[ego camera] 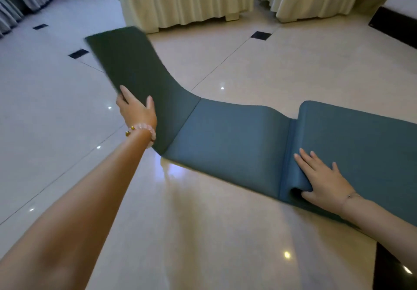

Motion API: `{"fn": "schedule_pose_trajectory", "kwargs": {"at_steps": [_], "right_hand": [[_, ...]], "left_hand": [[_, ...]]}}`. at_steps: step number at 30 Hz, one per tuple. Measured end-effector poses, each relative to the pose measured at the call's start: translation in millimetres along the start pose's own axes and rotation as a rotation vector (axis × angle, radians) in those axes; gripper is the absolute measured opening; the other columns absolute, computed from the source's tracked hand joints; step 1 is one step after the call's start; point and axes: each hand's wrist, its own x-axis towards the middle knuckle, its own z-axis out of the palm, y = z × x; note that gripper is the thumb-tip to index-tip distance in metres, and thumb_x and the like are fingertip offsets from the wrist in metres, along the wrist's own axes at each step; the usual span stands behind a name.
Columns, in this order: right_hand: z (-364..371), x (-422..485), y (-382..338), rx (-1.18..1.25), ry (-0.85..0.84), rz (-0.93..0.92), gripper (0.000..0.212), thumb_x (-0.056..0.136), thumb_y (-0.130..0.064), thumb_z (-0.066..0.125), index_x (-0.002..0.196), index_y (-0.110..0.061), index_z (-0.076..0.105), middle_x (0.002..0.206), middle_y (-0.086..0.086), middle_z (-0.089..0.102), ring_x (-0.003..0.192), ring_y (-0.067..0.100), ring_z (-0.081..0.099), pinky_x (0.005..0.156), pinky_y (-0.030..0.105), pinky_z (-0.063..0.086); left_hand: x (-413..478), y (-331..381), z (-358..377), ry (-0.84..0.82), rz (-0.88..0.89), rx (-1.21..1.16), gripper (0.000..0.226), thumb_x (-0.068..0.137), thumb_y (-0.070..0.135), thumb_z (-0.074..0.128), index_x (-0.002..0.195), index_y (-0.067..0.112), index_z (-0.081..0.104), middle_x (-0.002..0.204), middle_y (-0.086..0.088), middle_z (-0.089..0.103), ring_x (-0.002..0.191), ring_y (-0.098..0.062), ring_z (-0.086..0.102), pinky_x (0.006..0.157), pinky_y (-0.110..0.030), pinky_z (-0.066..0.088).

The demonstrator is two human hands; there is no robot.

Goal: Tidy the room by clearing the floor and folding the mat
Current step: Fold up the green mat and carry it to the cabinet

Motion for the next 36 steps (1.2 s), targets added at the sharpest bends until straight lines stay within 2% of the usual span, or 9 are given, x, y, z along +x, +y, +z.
{"fn": "schedule_pose_trajectory", "kwargs": {"at_steps": [3, 8, 12, 15, 18, 23, 26, 29, 36], "right_hand": [[-0.2, -0.7, 0.9, 0.041, 0.001, 0.002, 0.09, 0.088, -0.032, 0.054, 0.15, -0.023, -0.011, 0.157, -0.006, -0.019, 0.146, 0.017, -0.011, 0.115, 0.052, 0.007], [-5.1, -3.1, 4.3, 0.166, 0.019, -0.016, 0.085, 0.087, -0.023, 0.057, 0.151, -0.022, 0.002, 0.159, -0.006, -0.009, 0.147, 0.016, -0.006, 0.115, 0.053, 0.004], [-5.5, -6.2, 11.1, 0.243, 0.014, -0.064, 0.084, 0.087, -0.02, 0.056, 0.152, -0.022, 0.003, 0.159, -0.006, -0.008, 0.147, 0.015, -0.007, 0.116, 0.052, 0.001], [-6.1, -12.6, 24.0, 0.384, -0.001, -0.138, 0.087, 0.086, -0.027, 0.062, 0.152, -0.021, 0.005, 0.159, -0.007, -0.002, 0.146, 0.011, -0.005, 0.117, 0.044, -0.002], [-9.5, -28.6, 51.9, 0.686, 0.212, -0.043, 0.067, 0.089, -0.029, 0.061, 0.147, -0.022, 0.028, 0.155, -0.003, 0.025, 0.144, 0.01, 0.016, 0.118, 0.031, 0.012], [7.6, -55.0, 136.6, 0.668, 0.37, 0.361, 0.059, 0.093, -0.029, 0.055, 0.146, -0.02, 0.032, 0.154, 0.001, 0.028, 0.144, 0.018, 0.019, 0.117, 0.046, 0.018], [25.4, -74.0, 190.1, 0.79, 0.361, 0.673, 0.07, 0.088, -0.042, 0.057, 0.145, -0.01, 0.032, 0.15, 0.014, 0.033, 0.137, 0.033, 0.031, 0.111, 0.049, 0.027], [40.9, -89.6, 211.3, 1.151, 0.255, 0.923, 0.078, 0.088, -0.051, 0.055, 0.145, -0.005, 0.028, 0.146, 0.015, 0.037, 0.131, 0.036, 0.037, 0.107, 0.049, 0.032], [16.1, -92.6, 194.5, 1.506, 0.311, 0.893, 0.052, 0.083, -0.045, 0.063, 0.117, -0.007, 0.056, 0.11, 0.011, 0.06, 0.089, 0.025, 0.055, 0.078, 0.035, 0.044]], "left_hand": [[-41.1, -4.5, 20.6, -0.107, 0.135, 0.116, 0.059, 0.091, 0.011, 0.054, 0.142, -0.003, 0.028, 0.144, -0.022, 0.031, 0.133, -0.034, 0.034, 0.109, -0.032, 0.023], [-127.1, 20.4, 72.9, -0.638, 0.348, 0.136, 0.041, 0.091, 0.011, 0.052, 0.132, 0.009, 0.047, 0.139, -0.01, 0.044, 0.124, -0.026, 0.047, 0.1, -0.03, 0.033], [-183.8, 59.2, 100.8, -0.888, 0.605, 0.139, 0.045, 0.091, 0.011, 0.051, 0.135, 0.012, 0.044, 0.143, -0.005, 0.043, 0.13, -0.022, 0.042, 0.104, -0.029, 0.031], [-214.0, 81.2, 111.7, -0.988, 0.789, 0.156, 0.059, 0.087, 0.003, 0.05, 0.143, 0.01, 0.034, 0.15, -0.005, 0.034, 0.14, -0.021, 0.026, 0.111, -0.023, 0.018], [-229.1, 86.8, 120.3, -1.016, 0.948, 0.196, 0.07, 0.08, 0.004, 0.051, 0.146, 0.01, 0.029, 0.154, -0.007, 0.027, 0.144, -0.024, 0.018, 0.118, -0.034, 0.015], [-243.9, 78.5, 126.6, -0.981, 1.227, 0.357, 0.077, 0.072, 0.027, 0.039, 0.148, 0.018, 0.025, 0.157, -0.001, 0.019, 0.145, -0.022, 0.01, 0.119, -0.037, 0.003], [-250.9, 70.7, 130.1, -0.96, 1.232, 0.406, 0.074, 0.078, 0.036, 0.042, 0.148, 0.017, 0.025, 0.157, -0.003, 0.018, 0.146, -0.023, 0.012, 0.118, -0.039, 0.001], [-256.3, 64.2, 132.8, -1.016, 1.162, 0.478, 0.076, 0.085, 0.041, 0.052, 0.149, 0.017, 0.017, 0.159, -0.001, 0.009, 0.147, -0.021, 0.003, 0.118, -0.042, 0.0], [-257.1, 40.3, 131.1, -1.049, 0.993, 0.534, 0.091, 0.083, 0.044, 0.057, 0.15, 0.018, 0.002, 0.159, 0.002, -0.006, 0.146, -0.019, -0.01, 0.119, -0.044, 0.005]]}}
